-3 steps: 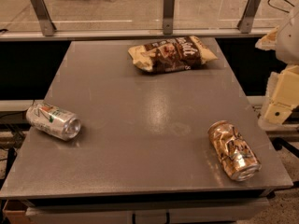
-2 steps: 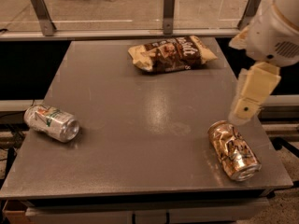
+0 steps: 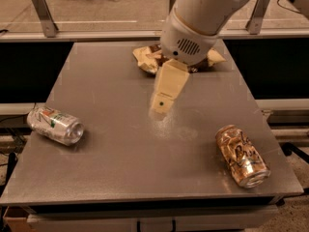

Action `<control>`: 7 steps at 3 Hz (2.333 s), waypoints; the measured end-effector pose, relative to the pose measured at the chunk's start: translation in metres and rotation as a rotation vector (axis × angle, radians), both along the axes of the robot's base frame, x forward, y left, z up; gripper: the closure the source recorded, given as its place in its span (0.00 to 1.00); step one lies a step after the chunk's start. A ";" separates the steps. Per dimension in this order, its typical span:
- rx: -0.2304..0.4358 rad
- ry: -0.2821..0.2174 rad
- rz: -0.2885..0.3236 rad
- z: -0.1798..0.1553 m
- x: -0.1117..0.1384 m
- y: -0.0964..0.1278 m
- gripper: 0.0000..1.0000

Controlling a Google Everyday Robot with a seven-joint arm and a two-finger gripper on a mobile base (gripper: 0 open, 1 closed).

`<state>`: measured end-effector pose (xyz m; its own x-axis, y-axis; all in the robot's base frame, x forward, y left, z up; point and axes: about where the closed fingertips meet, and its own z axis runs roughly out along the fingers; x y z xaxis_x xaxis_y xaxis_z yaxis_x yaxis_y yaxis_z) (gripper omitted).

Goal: Place 7up can upright

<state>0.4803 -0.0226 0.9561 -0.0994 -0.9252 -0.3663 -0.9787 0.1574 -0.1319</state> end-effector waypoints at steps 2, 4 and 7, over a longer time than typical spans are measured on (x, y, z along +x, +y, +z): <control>0.008 0.106 -0.007 -0.028 0.012 0.125 0.00; -0.039 0.150 -0.105 -0.058 0.007 0.196 0.00; -0.080 0.160 -0.222 -0.094 -0.005 0.251 0.00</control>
Offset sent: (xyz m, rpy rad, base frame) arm 0.0159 0.1942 -0.0451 -0.0187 0.1844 -0.0564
